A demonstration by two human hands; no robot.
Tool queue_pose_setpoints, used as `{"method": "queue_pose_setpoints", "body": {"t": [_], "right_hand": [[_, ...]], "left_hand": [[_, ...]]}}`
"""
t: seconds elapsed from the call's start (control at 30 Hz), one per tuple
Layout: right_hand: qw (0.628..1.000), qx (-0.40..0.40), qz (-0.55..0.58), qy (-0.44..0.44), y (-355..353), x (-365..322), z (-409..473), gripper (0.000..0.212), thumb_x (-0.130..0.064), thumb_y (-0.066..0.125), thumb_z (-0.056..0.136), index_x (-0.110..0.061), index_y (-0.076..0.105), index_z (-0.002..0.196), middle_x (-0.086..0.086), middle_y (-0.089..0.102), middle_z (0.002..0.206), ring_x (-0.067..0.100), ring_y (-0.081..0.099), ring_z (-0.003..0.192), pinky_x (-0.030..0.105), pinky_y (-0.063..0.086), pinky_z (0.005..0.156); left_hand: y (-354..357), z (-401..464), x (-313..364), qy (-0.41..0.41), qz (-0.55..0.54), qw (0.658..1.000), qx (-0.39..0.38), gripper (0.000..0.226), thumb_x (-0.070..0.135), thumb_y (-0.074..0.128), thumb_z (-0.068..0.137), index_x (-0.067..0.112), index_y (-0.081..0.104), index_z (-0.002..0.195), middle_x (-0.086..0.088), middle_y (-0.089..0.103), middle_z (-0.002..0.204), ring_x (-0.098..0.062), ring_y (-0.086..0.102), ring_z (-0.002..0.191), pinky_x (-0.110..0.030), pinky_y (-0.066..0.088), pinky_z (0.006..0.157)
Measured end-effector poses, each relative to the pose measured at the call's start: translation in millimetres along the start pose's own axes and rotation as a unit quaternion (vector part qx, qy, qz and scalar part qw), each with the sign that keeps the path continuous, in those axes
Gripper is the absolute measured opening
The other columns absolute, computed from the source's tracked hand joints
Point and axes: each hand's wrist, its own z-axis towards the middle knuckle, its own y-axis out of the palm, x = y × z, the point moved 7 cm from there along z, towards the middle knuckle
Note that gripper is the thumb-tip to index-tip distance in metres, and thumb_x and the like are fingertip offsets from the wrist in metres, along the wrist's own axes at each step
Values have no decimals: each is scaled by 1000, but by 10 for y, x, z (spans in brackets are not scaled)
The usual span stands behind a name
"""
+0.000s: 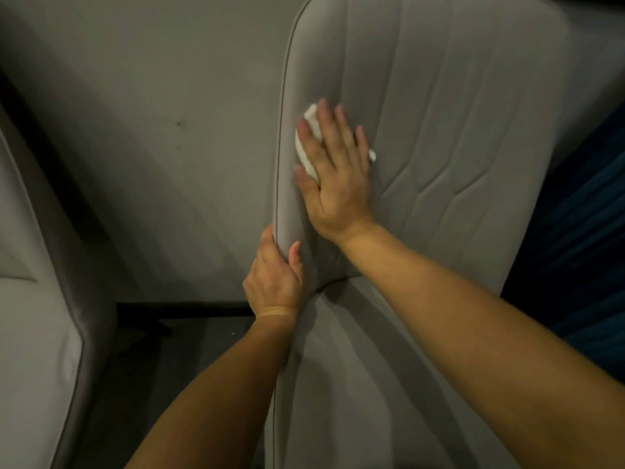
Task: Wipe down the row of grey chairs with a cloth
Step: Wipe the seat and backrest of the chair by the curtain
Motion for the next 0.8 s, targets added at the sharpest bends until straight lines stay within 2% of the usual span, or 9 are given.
{"method": "queue_pose_setpoints", "body": {"t": [0.17, 0.33, 0.4, 0.5, 0.6, 0.63, 0.7, 0.77, 0.8], "right_hand": [[994, -42, -57, -89, 13, 50, -249, 51, -42, 52, 98, -17, 51, 142, 19, 47, 148, 41, 39, 140, 68, 25, 112], [954, 13, -183, -239, -301, 391, 310, 38, -30, 52, 102, -19, 59, 138, 15, 56, 141, 43, 51, 130, 73, 34, 100], [957, 40, -197, -209, -550, 743, 741, 38, -29, 53, 103, -13, 61, 136, 16, 57, 140, 41, 53, 129, 68, 38, 102], [964, 23, -187, -189, -818, 910, 1076, 37, -29, 51, 105, -8, 62, 133, 16, 57, 138, 38, 55, 127, 52, 43, 105], [989, -11, -130, -65, -830, 894, 1046, 43, -34, 41, 107, -6, 61, 133, 13, 55, 141, 32, 51, 132, 39, 34, 111], [995, 3, -93, -24, -851, 895, 1048, 44, -34, 40, 106, -5, 61, 131, 13, 59, 137, 30, 54, 129, 36, 35, 108], [997, 57, -33, 39, -972, 875, 1104, 39, -33, 45, 103, -4, 68, 115, 16, 68, 115, 27, 62, 107, 32, 41, 88], [993, 95, -5, 65, -1120, 883, 1218, 31, -34, 51, 100, -13, 65, 82, 16, 61, 83, 21, 56, 78, 32, 30, 67], [994, 78, -10, 73, -1133, 922, 1302, 32, -37, 52, 98, -20, 57, 71, 11, 53, 74, 16, 48, 70, 30, 24, 64]], "left_hand": [[-17, -11, 28, 6, -12, 1000, 3, 73, 64, 22, 93, 11, 44, 139, -15, 64, 117, -41, 63, 97, -50, 50, 74], [-29, -16, 18, 5, -13, 1000, 12, 74, 62, 23, 88, 12, 46, 137, -16, 66, 112, -43, 63, 92, -48, 48, 72], [-26, -16, 20, -1, -10, 1000, 11, 74, 62, 24, 87, 12, 45, 137, -16, 66, 111, -43, 63, 91, -48, 48, 72], [-21, -17, 13, -9, 4, 1000, 7, 66, 57, 31, 92, 11, 44, 138, -17, 65, 113, -44, 62, 93, -48, 47, 73], [-2, -13, -15, -22, 2, 1000, -2, 53, 46, 41, 97, 11, 44, 137, -18, 65, 113, -45, 62, 93, -48, 46, 73], [-1, -10, -19, -24, 2, 1000, -2, 53, 46, 40, 97, 12, 45, 136, -18, 65, 113, -44, 62, 92, -48, 46, 73], [-3, -6, -15, -23, 6, 1000, -1, 52, 46, 40, 97, 12, 45, 136, -18, 65, 112, -44, 62, 92, -48, 46, 73], [-3, -5, -11, -19, 7, 1000, 0, 55, 50, 37, 95, 13, 46, 135, -17, 65, 112, -44, 62, 92, -48, 47, 74], [-7, -2, -10, -19, 7, 1000, 3, 59, 53, 34, 92, 14, 45, 135, -16, 65, 113, -43, 62, 92, -48, 47, 74]]}}
